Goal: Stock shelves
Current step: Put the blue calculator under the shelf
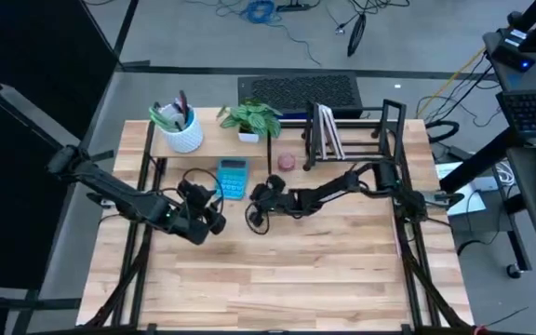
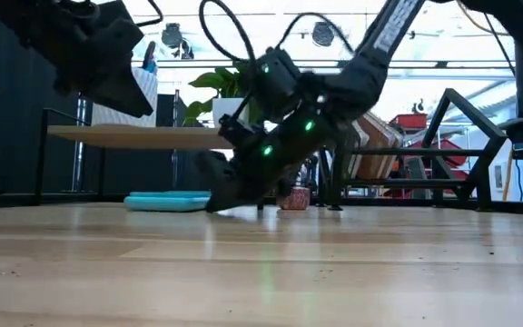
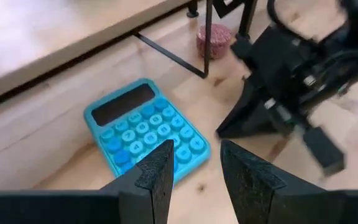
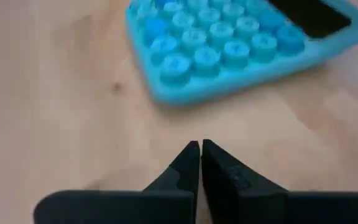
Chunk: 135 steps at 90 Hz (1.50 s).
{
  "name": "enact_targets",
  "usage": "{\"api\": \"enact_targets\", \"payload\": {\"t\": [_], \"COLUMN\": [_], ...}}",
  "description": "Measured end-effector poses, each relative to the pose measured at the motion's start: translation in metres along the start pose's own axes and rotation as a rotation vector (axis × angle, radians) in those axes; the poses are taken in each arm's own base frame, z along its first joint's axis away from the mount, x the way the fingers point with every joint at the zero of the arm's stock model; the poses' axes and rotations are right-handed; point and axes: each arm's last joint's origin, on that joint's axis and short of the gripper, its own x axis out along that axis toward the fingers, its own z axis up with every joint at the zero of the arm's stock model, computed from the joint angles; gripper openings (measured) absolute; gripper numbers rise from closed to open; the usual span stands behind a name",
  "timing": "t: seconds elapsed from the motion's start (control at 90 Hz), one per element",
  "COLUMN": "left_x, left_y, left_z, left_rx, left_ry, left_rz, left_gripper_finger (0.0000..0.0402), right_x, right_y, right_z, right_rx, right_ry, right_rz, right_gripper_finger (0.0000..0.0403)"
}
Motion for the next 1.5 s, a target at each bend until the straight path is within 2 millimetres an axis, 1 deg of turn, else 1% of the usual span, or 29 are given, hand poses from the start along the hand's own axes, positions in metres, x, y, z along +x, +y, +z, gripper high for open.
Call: {"api": "enact_targets", "payload": {"t": [0.078, 0.144, 0.233, 0.356, 0.411, 0.511, 0.678, 0.8, 0.878, 1.1, 1.267, 1.378, 1.5], "left_x": [0.0, 0.003, 0.008, 0.021, 0.029, 0.046, 0.066, 0.081, 0.089, 0.109, 0.124, 0.138, 0.152], "left_y": [-0.004, -0.01, -0.023, -0.042, -0.05, -0.057, -0.056, -0.052, -0.05, -0.042, -0.035, -0.031, -0.024], "left_z": [-0.004, -0.013, -0.025, -0.041, -0.049, -0.069, -0.096, -0.108, -0.112, -0.108, -0.097, -0.087, -0.083], "left_rx": [-0.01, -0.074, -0.136, -0.172, -0.187, -0.143, -0.193, -0.218, -0.218, -0.235, -0.221, -0.187, -0.201], "left_ry": [0.037, 0.029, 0.009, -0.049, -0.082, -0.073, -0.095, -0.093, -0.117, -0.163, -0.173, -0.173, -0.176], "left_rz": [-0.026, -0.051, -0.095, -0.093, -0.078, -0.029, 0.068, 0.128, 0.164, 0.243, 0.293, 0.315, 0.355], "left_gripper_finger": [0.012, 0.012, 0.012, 0.012, 0.012, 0.012, 0.012, 0.012, 0.012, 0.012, 0.012, 0.012, 0.012], "right_x": [-0.021, -0.039, -0.064, -0.092, -0.1, -0.11, -0.121, -0.125, -0.126, -0.125, -0.125, -0.125, -0.125], "right_y": [0.005, 0.01, 0.018, 0.028, 0.032, 0.037, 0.043, 0.047, 0.048, 0.047, 0.047, 0.046, 0.046], "right_z": [0.002, 0.001, -0.009, -0.031, -0.044, -0.064, -0.082, -0.084, -0.084, -0.084, -0.084, -0.084, -0.083], "right_rx": [-0.002, 0.008, 0.039, 0.122, 0.149, 0.182, 0.193, 0.181, 0.174, 0.169, 0.16, 0.148, 0.146], "right_ry": [0.038, 0.033, 0.011, -0.037, -0.057, -0.061, -0.07, -0.102, -0.106, -0.112, -0.111, -0.111, -0.11], "right_rz": [-0.026, -0.06, -0.084, -0.107, -0.123, -0.137, -0.139, -0.154, -0.156, -0.166, -0.168, -0.171, -0.171], "right_gripper_finger": [0.0002, 0.0002, 0.0002, 0.0002, 0.0002, 0.0002, 0.0002, 0.0002, 0.0002, 0.0002, 0.0002, 0.0002, 0.0002]}}
